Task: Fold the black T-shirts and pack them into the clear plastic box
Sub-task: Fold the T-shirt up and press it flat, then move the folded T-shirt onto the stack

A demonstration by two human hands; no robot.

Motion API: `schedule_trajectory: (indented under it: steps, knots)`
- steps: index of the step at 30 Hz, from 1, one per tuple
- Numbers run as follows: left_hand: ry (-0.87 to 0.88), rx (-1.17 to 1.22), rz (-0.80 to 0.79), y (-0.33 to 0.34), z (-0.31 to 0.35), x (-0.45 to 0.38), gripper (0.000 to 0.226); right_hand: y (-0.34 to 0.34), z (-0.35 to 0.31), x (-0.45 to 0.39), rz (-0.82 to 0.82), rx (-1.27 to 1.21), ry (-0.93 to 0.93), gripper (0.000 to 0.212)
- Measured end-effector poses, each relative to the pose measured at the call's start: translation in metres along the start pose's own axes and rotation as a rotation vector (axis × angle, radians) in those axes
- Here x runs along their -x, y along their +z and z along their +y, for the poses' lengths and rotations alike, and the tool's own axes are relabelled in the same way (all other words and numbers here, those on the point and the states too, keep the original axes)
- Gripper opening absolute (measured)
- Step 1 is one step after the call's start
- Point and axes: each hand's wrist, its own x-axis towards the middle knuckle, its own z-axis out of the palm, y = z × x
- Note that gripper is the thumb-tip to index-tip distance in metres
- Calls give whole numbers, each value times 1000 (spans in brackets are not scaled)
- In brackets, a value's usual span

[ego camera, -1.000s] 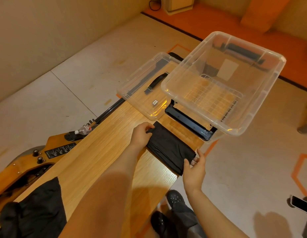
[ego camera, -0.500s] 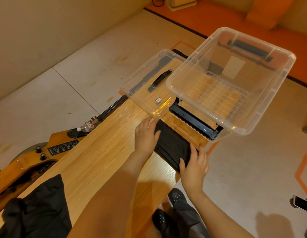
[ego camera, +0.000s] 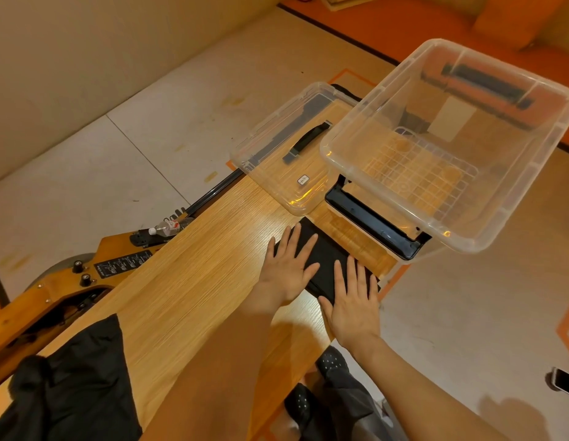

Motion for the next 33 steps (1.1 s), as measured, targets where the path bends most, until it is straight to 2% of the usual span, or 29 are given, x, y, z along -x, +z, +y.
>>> schedule_trajectory:
  steps: [7, 13, 16, 24, 33]
  knots:
    - [-69, 81, 30, -6, 0, 7, 63, -13, 0, -2, -22, -20, 9, 83]
    - [-167, 154, 202, -25, -21, 40, 58, -47, -24, -17, 29, -86, -73, 76]
    - [-249, 253, 333, -38, -37, 63, 56, -63, -44, -24, -5, -187, -172, 67]
    - [-612, 546, 631, -56, -79, 138, 49, -99, -122, -27, -47, -322, -458, 59]
    - [-1072, 668, 776, -27, -117, 253, 47, -99, -228, -13, -194, -290, -829, 56]
